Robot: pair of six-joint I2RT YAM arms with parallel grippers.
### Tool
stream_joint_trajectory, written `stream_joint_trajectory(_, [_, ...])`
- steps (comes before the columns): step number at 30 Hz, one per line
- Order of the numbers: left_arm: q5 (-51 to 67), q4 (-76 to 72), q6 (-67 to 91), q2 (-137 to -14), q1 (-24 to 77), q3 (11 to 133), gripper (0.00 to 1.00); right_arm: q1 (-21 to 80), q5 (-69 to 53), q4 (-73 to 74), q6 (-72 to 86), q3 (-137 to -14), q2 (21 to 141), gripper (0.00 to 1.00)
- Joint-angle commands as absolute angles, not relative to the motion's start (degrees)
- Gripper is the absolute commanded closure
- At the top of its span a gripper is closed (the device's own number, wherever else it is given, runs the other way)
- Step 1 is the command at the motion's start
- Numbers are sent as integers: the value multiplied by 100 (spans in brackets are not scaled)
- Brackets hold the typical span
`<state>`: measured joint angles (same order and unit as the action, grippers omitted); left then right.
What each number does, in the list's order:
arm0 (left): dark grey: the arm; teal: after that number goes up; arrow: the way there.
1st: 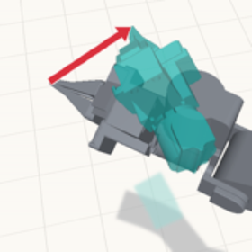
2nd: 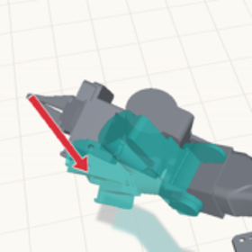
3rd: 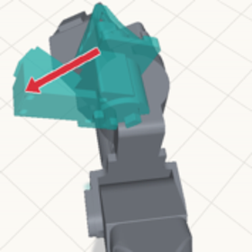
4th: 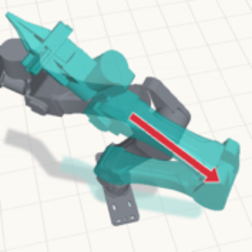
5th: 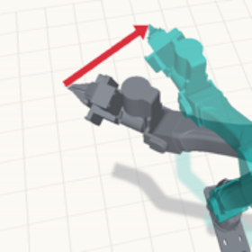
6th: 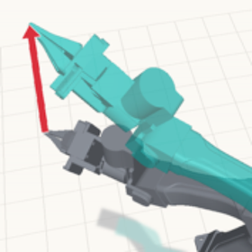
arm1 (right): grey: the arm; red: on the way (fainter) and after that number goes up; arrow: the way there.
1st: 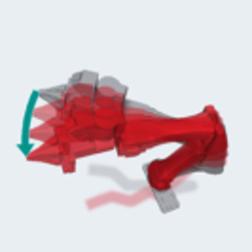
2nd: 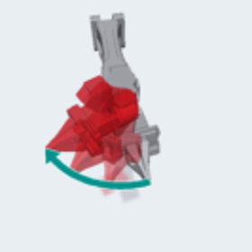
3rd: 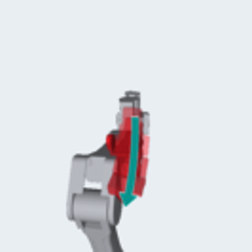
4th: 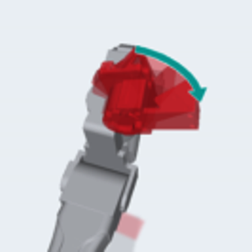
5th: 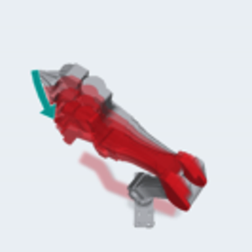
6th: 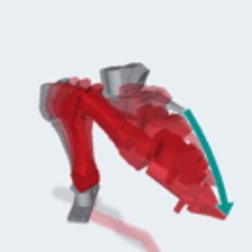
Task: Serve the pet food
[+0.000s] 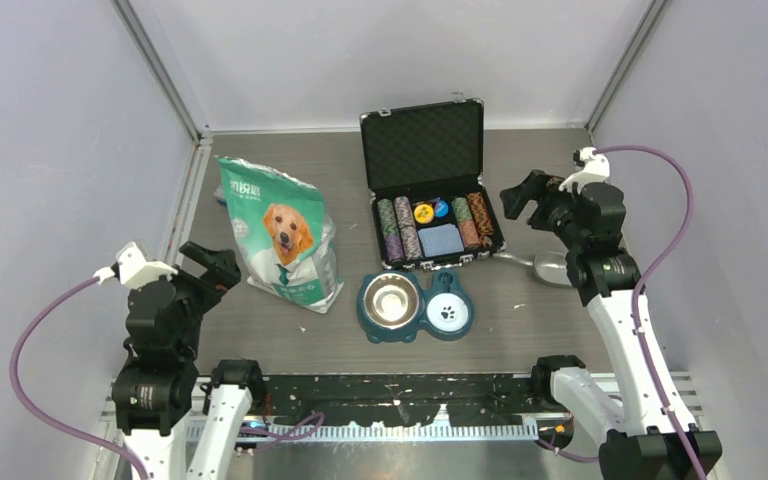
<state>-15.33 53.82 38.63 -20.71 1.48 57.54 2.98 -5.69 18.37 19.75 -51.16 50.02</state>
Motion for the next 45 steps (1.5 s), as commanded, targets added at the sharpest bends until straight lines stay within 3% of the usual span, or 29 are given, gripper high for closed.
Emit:
stream_joint_trajectory(1, [-822,4869,3884,-2429,123,5647,1,318,-2941,586,1625,-5182,5169,5])
stream_joint_trajectory(5, [-651,4608,4001,-2714,123,5535,1,904,-4740,204,1622,-5975,6052,5])
stream_joint_trajectory(8, [-746,4495,4227,-2862,123,5350,1,2212,-3545,1136,423,-6953,6615,5])
stream_joint_trajectory(12, [-963,4426,4402,-3046,115,5096,1,3711,-2781,866,258,-7770,7790,5])
stream_joint_trajectory(17, [-1102,4118,4707,-3012,114,4510,1,4394,-2192,113,125,-8587,8800,5])
stream_joint_trajectory(22, [-843,3448,4858,-2895,114,3721,1,4788,-2515,-339,342,-9049,9653,1])
stream_joint_trajectory(24, [-307,2714,4808,-2916,115,3360,1,4918,-2528,-343,294,-9178,9919,18])
stream_joint_trajectory(25, [-86,2355,4775,-2956,119,3189,1,4969,-2524,-321,310,-9247,9991,32])
stream_joint_trajectory(26, [-34,2097,4849,-3017,115,3068,1,4990,-2536,-324,356,-9251,10056,36])
stream_joint_trajectory(27, [-27,1949,4874,-3100,119,3010,1,5038,-2565,-333,372,-9214,10051,38])
stream_joint_trajectory(29, [-26,1914,4811,-3295,114,3052,1,5102,-2544,-266,361,-9159,9972,29])
stream_joint_trajectory(32, [-50,2106,4660,-3536,116,3252,1,5150,-2259,-381,244,-8917,9704,25])
stream_joint_trajectory(37, [-26,1988,4672,-3558,115,3191,1,5170,-2081,-472,278,-9046,9837,34])
stream_joint_trajectory(39, [-37,1946,4697,-3484,114,3122,1,5168,-2062,-416,376,-9190,9967,49])
stream_joint_trajectory(40, [-73,1969,4702,-3451,114,3099,1,5177,-2082,-431,465,-9217,9989,66])
stream_joint_trajectory(42, [-185,2009,4711,-3413,114,3066,1,5202,-2001,-479,610,-9130,9946,90])
stream_joint_trajectory(45, [-386,1754,4677,-3476,119,3042,1,5281,-1772,-527,750,-8799,9506,94])
